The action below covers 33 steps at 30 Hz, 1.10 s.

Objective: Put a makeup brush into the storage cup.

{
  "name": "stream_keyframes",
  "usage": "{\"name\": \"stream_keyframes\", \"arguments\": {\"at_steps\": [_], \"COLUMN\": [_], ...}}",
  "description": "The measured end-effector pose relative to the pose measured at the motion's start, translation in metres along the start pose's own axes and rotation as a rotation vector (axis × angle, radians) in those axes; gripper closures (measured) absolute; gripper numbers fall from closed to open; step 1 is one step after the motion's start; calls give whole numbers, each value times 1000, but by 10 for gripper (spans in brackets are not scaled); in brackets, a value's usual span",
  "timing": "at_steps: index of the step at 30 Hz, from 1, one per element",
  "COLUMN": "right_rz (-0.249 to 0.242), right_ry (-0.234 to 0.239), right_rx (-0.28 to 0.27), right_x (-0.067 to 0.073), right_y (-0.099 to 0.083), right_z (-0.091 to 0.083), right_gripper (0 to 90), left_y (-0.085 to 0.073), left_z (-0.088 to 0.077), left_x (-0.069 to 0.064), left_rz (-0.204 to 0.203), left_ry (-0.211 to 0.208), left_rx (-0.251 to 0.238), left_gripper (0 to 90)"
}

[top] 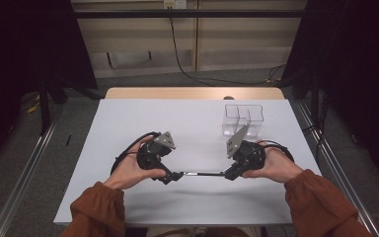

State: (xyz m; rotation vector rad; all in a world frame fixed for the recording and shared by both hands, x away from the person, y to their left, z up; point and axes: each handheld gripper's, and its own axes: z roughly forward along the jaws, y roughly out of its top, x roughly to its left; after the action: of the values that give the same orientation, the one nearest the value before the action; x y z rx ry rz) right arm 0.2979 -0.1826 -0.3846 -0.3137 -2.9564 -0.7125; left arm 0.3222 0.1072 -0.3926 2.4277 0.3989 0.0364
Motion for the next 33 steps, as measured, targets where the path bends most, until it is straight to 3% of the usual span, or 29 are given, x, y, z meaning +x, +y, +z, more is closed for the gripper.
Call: {"name": "stream_keyframes", "arguments": {"at_steps": [3,6,12,17,24,31,33], "right_rz": [23,35,68,92,145,183,217], "right_ry": [-11,-19,-43,-91,-105,-108,-108], "right_rx": [-26,-54,-83,-137,-215,-293,-340], "right_x": [-1,-2,0,3,5,7,9], "right_y": [-8,-16,-31,-39,-49,-58,-62], "right_z": [-2,-4,-8,-12,-13,-6,-1], "right_gripper": [843,843,844,844,844,843,844], "left_y": [-5,-10,-19,-24,-33,-36,-36], "left_z": [-6,-8,-10,-12,-13,-13,-12], "left_x": [1,1,2,2,-1,-3,-5], "left_rz": [-1,-14,-33,-72,-88,-84,-72], "left_ry": [-5,10,42,49,68,72,69], "left_rx": [-54,-76,-92,-103,-147,-159,-146], "left_gripper": [46,45,48,48,44,43,42]}}
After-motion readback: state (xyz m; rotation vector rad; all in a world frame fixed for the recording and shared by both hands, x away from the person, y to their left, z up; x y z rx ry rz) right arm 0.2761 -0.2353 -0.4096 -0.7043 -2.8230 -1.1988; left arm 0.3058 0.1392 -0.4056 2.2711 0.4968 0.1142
